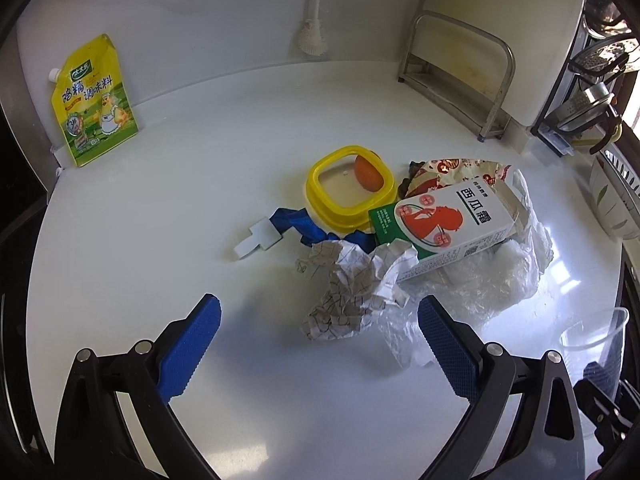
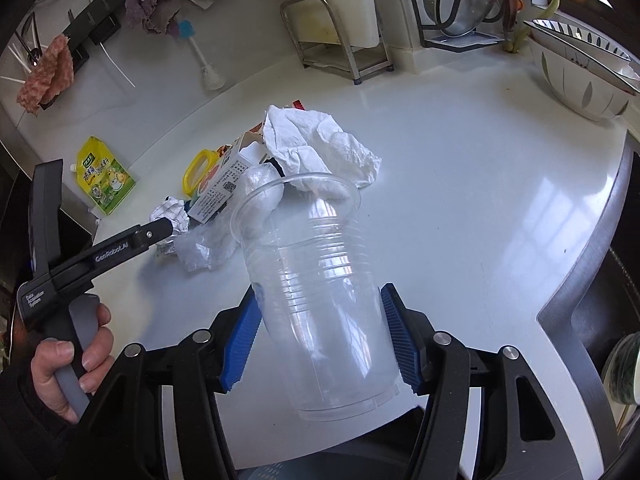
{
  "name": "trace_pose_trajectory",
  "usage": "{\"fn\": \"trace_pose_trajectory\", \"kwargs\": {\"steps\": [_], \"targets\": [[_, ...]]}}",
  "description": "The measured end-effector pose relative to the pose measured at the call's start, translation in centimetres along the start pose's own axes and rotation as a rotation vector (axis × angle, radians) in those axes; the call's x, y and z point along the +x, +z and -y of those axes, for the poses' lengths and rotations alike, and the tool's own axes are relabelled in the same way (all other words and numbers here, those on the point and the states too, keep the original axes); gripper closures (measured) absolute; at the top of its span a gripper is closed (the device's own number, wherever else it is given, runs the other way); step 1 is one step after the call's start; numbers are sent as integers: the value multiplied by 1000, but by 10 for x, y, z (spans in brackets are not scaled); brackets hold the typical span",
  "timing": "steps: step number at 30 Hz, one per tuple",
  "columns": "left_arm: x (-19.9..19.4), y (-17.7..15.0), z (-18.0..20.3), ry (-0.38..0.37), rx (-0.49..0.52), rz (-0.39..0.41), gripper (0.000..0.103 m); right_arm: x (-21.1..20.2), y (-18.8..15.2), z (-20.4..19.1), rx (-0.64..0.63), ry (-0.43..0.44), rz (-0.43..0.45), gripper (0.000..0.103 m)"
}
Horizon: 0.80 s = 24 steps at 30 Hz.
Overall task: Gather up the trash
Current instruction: 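Lift the cup with the right tool while the left tool grasps crumpled foil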
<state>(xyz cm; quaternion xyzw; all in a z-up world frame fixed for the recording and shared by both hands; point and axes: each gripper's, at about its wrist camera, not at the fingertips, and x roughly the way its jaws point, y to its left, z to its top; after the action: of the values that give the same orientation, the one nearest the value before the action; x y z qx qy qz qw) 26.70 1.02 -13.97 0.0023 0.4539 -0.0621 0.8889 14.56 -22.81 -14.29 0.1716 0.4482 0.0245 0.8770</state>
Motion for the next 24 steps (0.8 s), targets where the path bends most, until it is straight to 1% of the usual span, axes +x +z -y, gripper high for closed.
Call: {"fn": "trace_pose_trajectory", "kwargs": {"steps": [3,4,5,6,7,8,10,13,16,24], "targets": [[8,4,6,10,29,14,7,-2,-5,0,20,-5,3,45],[11,5,8,8,36,13,12,-2,-6,0,27,-7,2,45],[14,5,9,1,40,9,18,-3,-7,-1,32,-8,2,45],[16,5,10,-11,40,-3,32,-3,-9,-2,35,-10,2,45],[19,5,9,-24,36,-18,42,-4,-10,-3,36,-12,3,45],[21,5,7,-41,26,-31,45,-5,-11,-5,36,-14,5,45],[21,4,3,-70,5,-40,56,-7,-14,-8,32,-21,7,45],[14,4,-4,-88,1,-24,63,-9,-18,-12,33,-25,8,45],[3,4,-12,-101,6,-4,64,-10,-22,-15,34,-29,6,45],[-32,-3,-38,-69,22,37,64,-26,-37,-27,31,-29,15,45]]}}
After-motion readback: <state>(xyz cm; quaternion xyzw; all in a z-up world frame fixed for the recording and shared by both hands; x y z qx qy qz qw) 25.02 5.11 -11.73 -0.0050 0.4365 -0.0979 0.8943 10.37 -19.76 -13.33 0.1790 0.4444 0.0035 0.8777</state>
